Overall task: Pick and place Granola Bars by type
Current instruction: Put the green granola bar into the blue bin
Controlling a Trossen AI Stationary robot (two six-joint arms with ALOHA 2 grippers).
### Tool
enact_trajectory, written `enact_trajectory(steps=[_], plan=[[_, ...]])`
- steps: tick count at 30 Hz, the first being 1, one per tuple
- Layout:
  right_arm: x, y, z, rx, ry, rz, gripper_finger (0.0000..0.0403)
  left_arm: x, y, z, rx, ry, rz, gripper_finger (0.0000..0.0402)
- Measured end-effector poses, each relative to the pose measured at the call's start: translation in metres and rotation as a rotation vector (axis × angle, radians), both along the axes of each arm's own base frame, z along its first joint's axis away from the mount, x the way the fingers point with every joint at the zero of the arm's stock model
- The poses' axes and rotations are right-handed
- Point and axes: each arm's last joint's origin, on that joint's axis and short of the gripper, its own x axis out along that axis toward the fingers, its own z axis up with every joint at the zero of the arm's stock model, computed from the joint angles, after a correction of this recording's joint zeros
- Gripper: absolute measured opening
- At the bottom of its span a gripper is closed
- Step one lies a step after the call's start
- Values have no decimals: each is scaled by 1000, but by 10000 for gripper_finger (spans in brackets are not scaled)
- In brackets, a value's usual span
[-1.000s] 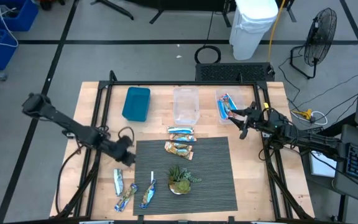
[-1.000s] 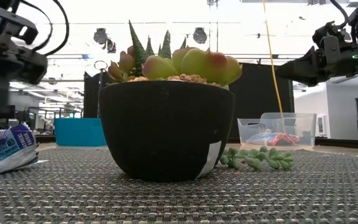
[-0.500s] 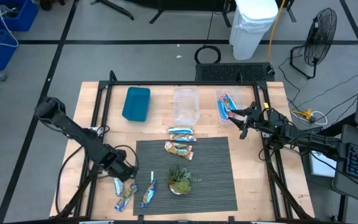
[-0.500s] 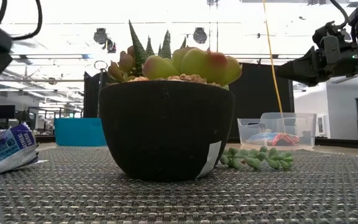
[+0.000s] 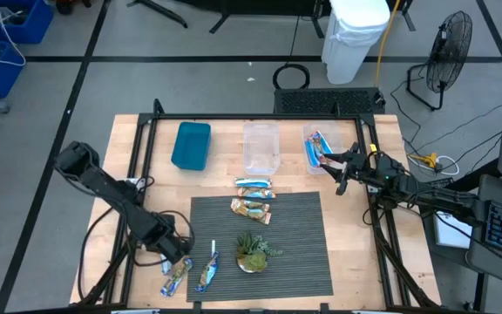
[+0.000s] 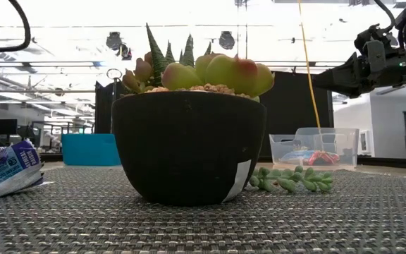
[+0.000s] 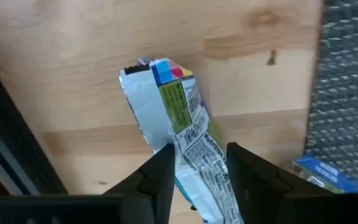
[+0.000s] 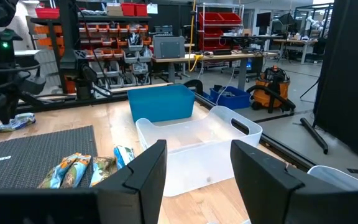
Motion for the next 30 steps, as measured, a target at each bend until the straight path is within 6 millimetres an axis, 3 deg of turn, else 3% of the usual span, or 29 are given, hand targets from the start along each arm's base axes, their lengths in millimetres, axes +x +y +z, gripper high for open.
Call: enact_trajectory(steps=[20,30], plan=[[0,0,0,0,0,0,169,-7,3,-1,29,143,168,154],[0,0,0,0,0,0,169,-11,5,-6,94,101,136,154]])
